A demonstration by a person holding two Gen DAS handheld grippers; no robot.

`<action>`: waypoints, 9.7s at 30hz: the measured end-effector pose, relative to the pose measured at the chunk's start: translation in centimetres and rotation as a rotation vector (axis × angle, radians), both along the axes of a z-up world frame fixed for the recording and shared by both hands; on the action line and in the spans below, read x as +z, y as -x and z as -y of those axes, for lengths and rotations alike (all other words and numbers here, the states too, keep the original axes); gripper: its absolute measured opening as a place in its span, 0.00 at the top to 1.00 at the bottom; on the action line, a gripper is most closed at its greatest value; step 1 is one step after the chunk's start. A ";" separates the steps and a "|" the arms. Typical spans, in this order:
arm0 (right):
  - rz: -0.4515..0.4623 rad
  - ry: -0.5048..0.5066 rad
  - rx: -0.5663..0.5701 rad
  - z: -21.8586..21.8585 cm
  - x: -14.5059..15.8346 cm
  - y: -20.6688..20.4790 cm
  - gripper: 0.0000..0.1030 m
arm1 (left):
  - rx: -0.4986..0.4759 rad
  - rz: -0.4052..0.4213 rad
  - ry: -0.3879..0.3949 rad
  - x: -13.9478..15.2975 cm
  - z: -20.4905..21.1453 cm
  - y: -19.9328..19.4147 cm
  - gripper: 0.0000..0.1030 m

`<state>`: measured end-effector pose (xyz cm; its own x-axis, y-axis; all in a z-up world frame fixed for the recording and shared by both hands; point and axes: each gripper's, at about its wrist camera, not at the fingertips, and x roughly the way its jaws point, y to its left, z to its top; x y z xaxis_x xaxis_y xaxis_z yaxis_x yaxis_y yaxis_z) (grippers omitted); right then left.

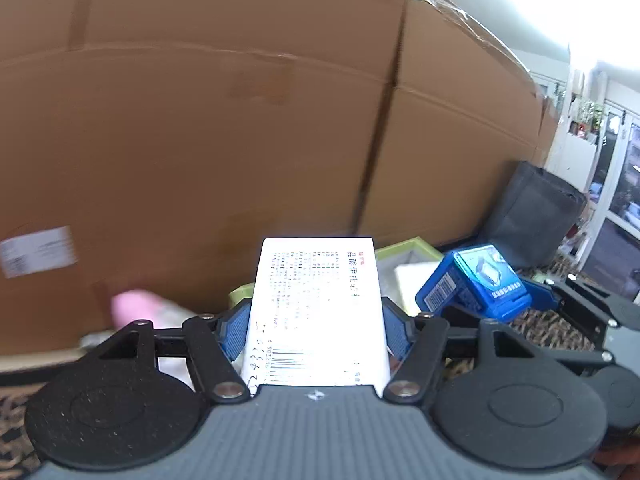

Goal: Organize objects
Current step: 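Carry white box and mint tin into lime-green box, open both tools, then move both open tools back toward the white gloves, then grasp one white glove with right tool while left tool grasps the other, then carry both gloves into lime-green box and open both tools, then move both open tools toward the small green tin and black tape roll, then grasp small green tin with left tool while right tool grasps black tape roll, then carry tin and tape roll into lime-green box and open both tools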

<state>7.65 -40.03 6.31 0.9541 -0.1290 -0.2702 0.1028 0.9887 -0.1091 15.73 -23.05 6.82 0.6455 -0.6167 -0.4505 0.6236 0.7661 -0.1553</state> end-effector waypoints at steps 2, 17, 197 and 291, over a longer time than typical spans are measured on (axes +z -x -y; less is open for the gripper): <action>-0.004 0.014 -0.031 1.8 -0.3 -1.0 0.44 | 0.008 0.002 -0.014 -0.7 2.7 -1.4 0.33; -0.104 -0.025 -0.013 5.9 -6.5 -5.8 0.16 | 0.113 0.007 -0.064 -6.1 6.8 -3.8 0.10; -0.253 0.002 0.334 -16.5 -9.2 -12.2 0.25 | 0.486 -0.013 -0.072 -10.1 -22.3 0.4 0.01; -0.103 -0.084 -0.005 14.2 -3.5 -4.8 0.83 | -0.125 0.047 -0.018 -5.0 3.2 0.4 0.36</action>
<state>12.45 -54.22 2.79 0.9202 -0.1068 -0.3766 0.1005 0.9943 -0.0363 15.31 -26.24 1.78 0.5847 -0.6857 -0.4336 0.7207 0.6844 -0.1106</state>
